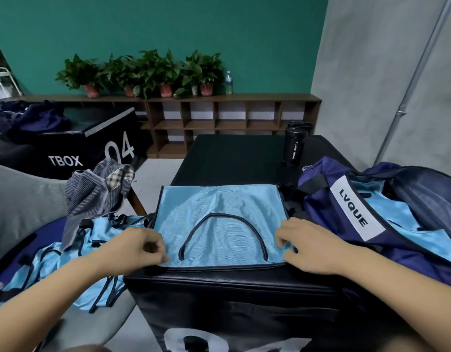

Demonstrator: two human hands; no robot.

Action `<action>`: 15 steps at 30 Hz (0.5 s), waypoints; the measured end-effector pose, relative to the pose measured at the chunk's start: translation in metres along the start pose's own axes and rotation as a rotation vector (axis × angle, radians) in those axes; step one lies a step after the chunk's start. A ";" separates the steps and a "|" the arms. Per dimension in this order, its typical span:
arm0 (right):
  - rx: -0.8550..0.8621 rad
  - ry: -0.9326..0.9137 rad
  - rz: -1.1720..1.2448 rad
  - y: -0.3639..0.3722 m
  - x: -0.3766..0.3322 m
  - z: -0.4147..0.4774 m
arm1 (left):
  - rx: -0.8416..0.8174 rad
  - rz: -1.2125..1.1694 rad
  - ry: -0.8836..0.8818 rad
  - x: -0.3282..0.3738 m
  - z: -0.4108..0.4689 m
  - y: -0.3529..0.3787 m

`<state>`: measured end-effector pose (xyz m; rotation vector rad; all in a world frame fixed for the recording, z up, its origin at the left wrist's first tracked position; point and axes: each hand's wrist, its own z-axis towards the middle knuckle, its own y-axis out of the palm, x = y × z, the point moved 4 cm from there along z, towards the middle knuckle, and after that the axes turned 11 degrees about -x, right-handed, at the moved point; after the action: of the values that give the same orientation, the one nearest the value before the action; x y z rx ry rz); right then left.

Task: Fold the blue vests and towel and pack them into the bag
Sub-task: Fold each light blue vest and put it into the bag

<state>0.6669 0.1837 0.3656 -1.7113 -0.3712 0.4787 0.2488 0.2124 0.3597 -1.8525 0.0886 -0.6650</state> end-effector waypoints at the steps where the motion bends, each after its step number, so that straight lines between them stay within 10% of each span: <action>1: 0.015 -0.003 -0.014 -0.002 0.004 0.002 | 0.034 0.008 -0.019 0.000 0.001 -0.004; 15: 0.093 0.070 -0.450 0.014 0.042 0.025 | 0.149 -0.002 -0.513 -0.039 0.029 0.003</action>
<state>0.6902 0.2227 0.3437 -1.4913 -0.6534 0.1042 0.2311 0.2504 0.3343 -1.8234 -0.2910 -0.1764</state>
